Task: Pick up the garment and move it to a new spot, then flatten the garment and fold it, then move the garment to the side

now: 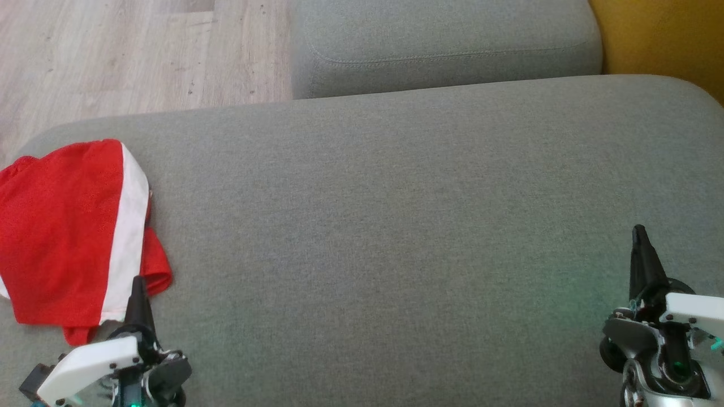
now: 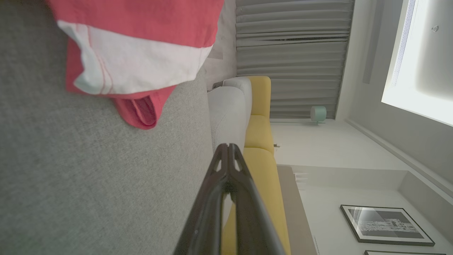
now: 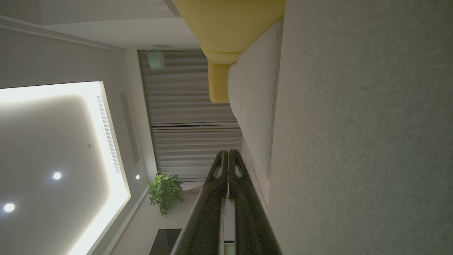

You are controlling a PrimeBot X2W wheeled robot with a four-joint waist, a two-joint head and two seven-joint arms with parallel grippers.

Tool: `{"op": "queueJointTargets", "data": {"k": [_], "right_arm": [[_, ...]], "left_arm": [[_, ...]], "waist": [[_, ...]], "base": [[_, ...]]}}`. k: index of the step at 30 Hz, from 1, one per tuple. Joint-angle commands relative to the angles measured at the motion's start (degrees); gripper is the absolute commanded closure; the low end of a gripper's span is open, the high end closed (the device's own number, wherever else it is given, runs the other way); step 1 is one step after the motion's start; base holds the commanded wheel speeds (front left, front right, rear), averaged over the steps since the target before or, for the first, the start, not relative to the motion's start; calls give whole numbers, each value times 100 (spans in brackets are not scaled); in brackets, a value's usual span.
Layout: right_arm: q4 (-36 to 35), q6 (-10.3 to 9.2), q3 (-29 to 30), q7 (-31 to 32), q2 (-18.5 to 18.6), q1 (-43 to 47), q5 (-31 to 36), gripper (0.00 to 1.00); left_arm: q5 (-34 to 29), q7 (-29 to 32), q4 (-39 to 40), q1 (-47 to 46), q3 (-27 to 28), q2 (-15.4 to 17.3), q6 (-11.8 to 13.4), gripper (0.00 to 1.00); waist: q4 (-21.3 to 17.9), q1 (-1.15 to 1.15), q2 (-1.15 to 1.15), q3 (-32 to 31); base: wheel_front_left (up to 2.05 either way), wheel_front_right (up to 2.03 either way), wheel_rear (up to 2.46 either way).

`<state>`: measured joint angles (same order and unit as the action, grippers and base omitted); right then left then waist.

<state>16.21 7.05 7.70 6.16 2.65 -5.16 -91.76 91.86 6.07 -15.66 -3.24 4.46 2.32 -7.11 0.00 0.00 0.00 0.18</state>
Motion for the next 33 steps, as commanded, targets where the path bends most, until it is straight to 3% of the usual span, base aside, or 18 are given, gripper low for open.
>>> {"op": "queueJointTargets", "data": {"k": [1, 12, 13, 33], "right_arm": [[-219, 44, -120, 31, 22, -103, -43, 100], [-219, 44, -120, 31, 22, -103, -43, 100], [34, -1, -1, -1, -2, 1, 1, 0], [15, 4, -122, -294, -6, 61, 479, 0]], "left_arm": [[33, 40, 164, -294, 204, 55, -37, 100], [33, 40, 164, -294, 204, 55, -37, 100], [-1, -3, -29, 4, -3, -1, 4, 0], [-181, -296, 59, 136, -14, -2, 0, 0]], "waist": [[0, 0, 0, 0], [0, 0, 0, 0], [0, 0, 0, 0], [-15, 0, 0, 13]], "base": [[0, 0, 0], [0, 0, 0], [0, 0, 0], [0, 0, 0]]}}
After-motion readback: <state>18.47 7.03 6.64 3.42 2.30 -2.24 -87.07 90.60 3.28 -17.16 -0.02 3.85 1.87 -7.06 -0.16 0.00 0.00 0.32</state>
